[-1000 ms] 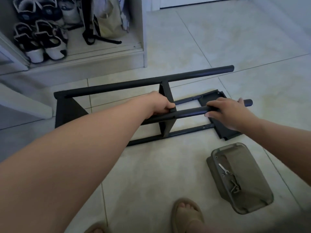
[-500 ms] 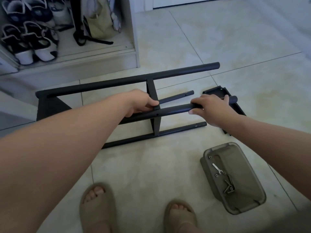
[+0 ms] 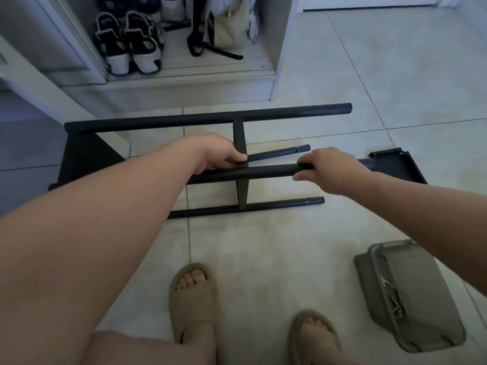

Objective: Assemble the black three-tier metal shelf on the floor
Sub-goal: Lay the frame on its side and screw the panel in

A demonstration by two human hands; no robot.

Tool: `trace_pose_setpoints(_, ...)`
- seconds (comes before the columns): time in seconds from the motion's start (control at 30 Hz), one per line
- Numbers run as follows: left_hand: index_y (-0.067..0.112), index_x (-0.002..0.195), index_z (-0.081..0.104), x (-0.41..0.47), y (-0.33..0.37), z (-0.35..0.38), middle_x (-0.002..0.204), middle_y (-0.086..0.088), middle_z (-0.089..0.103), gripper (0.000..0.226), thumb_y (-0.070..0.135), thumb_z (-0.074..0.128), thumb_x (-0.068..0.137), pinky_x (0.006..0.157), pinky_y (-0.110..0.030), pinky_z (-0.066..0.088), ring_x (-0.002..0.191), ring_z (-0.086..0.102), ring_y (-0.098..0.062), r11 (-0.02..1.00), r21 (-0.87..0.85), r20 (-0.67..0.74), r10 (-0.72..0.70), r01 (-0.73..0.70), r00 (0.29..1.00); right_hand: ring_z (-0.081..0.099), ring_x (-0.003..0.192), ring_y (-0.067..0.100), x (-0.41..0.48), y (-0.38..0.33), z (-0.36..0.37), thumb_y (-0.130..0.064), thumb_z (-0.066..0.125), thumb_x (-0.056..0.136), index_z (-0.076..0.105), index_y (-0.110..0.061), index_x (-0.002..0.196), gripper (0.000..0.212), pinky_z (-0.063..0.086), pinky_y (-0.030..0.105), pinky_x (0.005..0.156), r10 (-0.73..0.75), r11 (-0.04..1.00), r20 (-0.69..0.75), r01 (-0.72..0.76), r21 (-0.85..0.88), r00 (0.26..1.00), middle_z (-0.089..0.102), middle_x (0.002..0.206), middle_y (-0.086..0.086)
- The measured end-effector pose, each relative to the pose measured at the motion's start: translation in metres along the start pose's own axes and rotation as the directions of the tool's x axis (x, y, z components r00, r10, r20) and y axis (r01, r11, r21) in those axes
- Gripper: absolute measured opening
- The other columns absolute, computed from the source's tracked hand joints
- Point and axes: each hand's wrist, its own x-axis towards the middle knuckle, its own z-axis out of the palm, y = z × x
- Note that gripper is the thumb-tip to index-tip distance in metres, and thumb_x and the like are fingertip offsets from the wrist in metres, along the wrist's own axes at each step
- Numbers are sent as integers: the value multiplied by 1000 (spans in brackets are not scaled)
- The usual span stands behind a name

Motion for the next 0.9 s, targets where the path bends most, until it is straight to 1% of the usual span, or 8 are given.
trace_pose_setpoints(0.13,22,84,60,1,-2,0,110,-5,74,17,24,76,88,109,-41,44,112,68,-21,998,44,-53,44,-41,998,51,78,18,6,-1,-3,-52,57,98,60,-27,89,26,41,52,92,26,1000,10,-26,3,1000,58,84,0)
trace_pose_setpoints(0.27,8,107,71,1,0,4,115,-11,73,29,27,77,87,108,-45,46,114,66,-28,993,91,-105,81,-72,991,52,87,24,6,-1,-4,-48,55,101,62,-29,94,21,31,62,104,52,999,4,-52,-15,999,57,84,-2)
trace_pose_setpoints(0.33,6,109,72,-2,-1,9,113,-13,72,32,29,75,87,103,-43,49,109,66,-30,986,119,-146,134,-117,980,53,89,25,6,-1,-6,-46,53,102,62,-29,95,20,31,61,101,65,997,-4,-65,-38,998,57,84,-3)
trace_pose_setpoints(0.4,8,105,73,-6,0,17,108,-13,71,31,34,72,89,89,-35,51,99,65,-28,973,180,-203,179,-143,963,52,90,25,5,-1,-9,-44,52,103,61,-29,95,19,36,56,95,71,996,-12,-72,-62,997,55,84,-4)
trace_pose_setpoints(0.5,6,105,73,-9,3,28,107,-14,71,31,33,68,91,75,-32,45,87,61,-25,964,220,-253,206,-151,945,50,91,24,3,5,-6,-43,52,103,61,-26,98,20,37,52,93,82,996,-54,-84,-38,995,51,84,-6)
trace_pose_setpoints(0.63,8,109,73,-10,5,30,108,-10,71,30,33,68,92,82,-32,46,97,63,-27,964,219,-251,204,-149,946,46,95,23,0,9,5,-45,49,104,59,-28,98,21,24,69,106,85,996,-84,-87,-22,993,47,90,-9)
trace_pose_setpoints(0.77,11,116,71,-14,9,31,107,-6,68,31,33,66,95,83,-33,43,98,61,-26,963,232,-242,195,-138,950,49,99,23,0,15,3,-46,48,104,61,-29,104,21,24,68,105,80,996,-61,-82,-34,995,48,92,-9)
trace_pose_setpoints(0.9,8,117,69,-16,12,39,107,-6,68,31,30,66,94,79,-31,41,97,61,-26,968,227,-301,173,-106,938,48,118,24,-6,15,11,-43,44,106,57,-30,123,25,14,74,111,55,998,-78,-57,-32,995,54,118,-4)
